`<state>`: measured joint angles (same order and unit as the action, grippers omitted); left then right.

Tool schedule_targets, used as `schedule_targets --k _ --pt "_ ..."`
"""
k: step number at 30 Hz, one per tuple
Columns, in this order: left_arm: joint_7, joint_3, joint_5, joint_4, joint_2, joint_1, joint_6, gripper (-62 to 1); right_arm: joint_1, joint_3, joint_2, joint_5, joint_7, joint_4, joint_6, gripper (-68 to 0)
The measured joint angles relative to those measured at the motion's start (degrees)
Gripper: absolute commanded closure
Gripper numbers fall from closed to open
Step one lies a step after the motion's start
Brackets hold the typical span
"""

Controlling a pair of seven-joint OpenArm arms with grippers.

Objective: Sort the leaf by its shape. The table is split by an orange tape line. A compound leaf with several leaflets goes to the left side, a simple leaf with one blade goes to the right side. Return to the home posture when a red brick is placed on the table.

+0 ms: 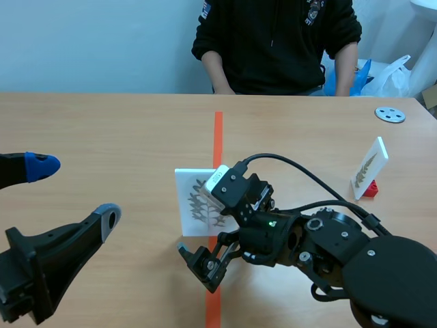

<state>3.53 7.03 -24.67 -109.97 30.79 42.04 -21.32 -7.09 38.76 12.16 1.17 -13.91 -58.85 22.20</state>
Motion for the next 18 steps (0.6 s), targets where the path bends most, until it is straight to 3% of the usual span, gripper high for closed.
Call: schedule_targets --k 11,18 --pt "0.13 0.0 0.0 0.0 0.0 0.0 0.0 -62.3 0.02 0.11 -0.09 -0.59 -0.15 0.52 -1.86 -30.2" --pt "0.13 0.0 0.0 0.0 0.0 0.0 0.0 -62.3 0.04 0.11 -0.09 -0.57 -0.85 0.52 -1.86 -21.1"
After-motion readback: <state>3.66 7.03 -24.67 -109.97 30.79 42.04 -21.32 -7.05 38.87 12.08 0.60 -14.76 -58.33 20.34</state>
